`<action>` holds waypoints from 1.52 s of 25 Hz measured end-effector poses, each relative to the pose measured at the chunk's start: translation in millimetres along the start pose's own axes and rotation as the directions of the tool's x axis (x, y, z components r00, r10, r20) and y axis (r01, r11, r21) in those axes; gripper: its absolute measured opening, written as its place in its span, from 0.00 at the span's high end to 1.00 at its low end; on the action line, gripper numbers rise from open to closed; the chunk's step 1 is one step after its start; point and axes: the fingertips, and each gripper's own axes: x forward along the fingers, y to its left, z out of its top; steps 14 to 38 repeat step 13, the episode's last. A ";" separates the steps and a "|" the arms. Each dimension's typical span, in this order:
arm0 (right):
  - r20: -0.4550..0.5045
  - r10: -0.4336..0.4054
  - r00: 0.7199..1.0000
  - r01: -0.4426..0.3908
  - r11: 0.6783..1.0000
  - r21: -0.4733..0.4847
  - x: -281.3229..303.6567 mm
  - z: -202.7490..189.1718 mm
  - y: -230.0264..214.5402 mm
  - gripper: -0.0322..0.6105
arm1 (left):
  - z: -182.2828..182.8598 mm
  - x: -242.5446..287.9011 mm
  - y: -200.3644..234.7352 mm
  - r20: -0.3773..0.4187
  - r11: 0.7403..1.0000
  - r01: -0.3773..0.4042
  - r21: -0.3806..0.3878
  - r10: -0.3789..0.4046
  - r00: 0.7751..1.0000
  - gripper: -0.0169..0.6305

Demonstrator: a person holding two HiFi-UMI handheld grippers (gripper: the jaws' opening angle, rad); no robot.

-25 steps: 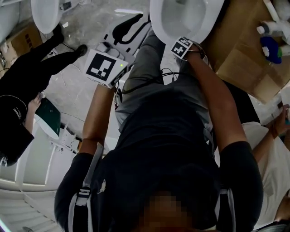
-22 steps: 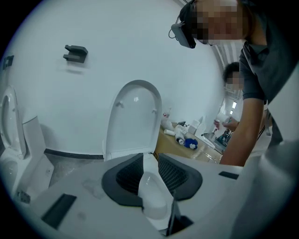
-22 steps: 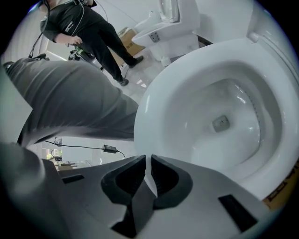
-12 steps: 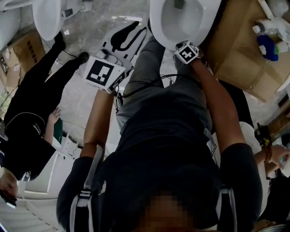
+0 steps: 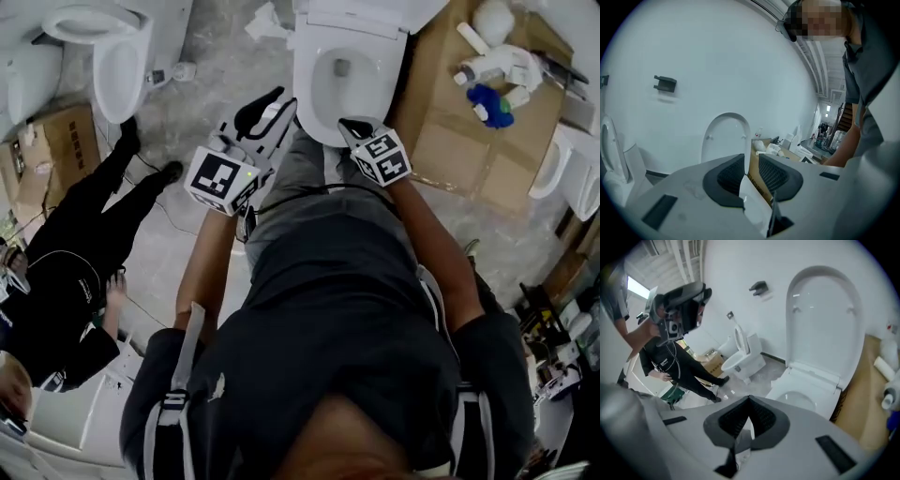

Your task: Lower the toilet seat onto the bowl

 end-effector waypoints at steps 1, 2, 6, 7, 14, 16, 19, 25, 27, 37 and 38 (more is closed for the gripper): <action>0.031 0.001 1.000 -0.001 1.000 -0.012 -13.2 14.0 4.4 0.94 | 6.8 -2.3 -5.6 0.006 1.000 -0.002 0.008 0.002 1.000 0.85; 0.058 0.004 0.998 -0.003 1.000 -0.025 -25.8 26.1 9.4 0.94 | 12.3 -5.2 -11.1 0.013 1.000 -0.005 0.014 0.005 1.000 0.85; 0.148 0.015 0.989 -0.004 0.997 -0.075 -74.3 59.6 29.8 0.94 | 24.5 -18.8 -36.9 0.031 0.999 -0.015 0.028 0.014 0.999 0.85; 0.166 0.017 0.986 -0.003 0.996 -0.087 -86.1 64.9 33.7 0.94 | 26.1 -21.9 -44.5 0.033 0.999 -0.017 0.030 0.016 0.999 0.85; 0.249 0.025 0.968 -0.005 0.997 -0.083 -151.8 68.4 69.6 0.94 | 22.2 -48.3 -97.8 0.001 0.999 -0.006 0.038 0.006 1.000 0.85; 0.249 0.025 0.968 -0.005 0.997 -0.083 -151.8 68.4 69.6 0.94 | 22.2 -48.3 -97.8 0.001 0.999 -0.006 0.038 0.006 1.000 0.85; 0.249 0.025 0.968 -0.005 0.997 -0.083 -151.8 68.4 69.6 0.94 | 22.2 -48.3 -97.8 0.001 0.999 -0.006 0.038 0.006 1.000 0.85; 0.249 0.025 0.968 -0.005 0.997 -0.083 -151.8 68.4 69.6 0.94 | 22.2 -48.3 -97.8 0.001 0.999 -0.006 0.038 0.006 1.000 0.85; 0.249 0.025 0.968 -0.005 0.997 -0.083 -151.8 68.4 69.6 0.94 | 22.2 -48.3 -97.8 0.001 0.999 -0.006 0.038 0.006 1.000 0.85; 0.249 0.025 0.968 -0.005 0.997 -0.083 -151.8 68.4 69.6 0.94 | 22.2 -48.3 -97.8 0.001 0.999 -0.006 0.038 0.006 1.000 0.85; 0.249 0.025 0.968 -0.005 0.997 -0.083 -151.8 68.4 69.6 0.94 | 22.2 -48.3 -97.8 0.001 0.999 -0.006 0.038 0.006 1.000 0.85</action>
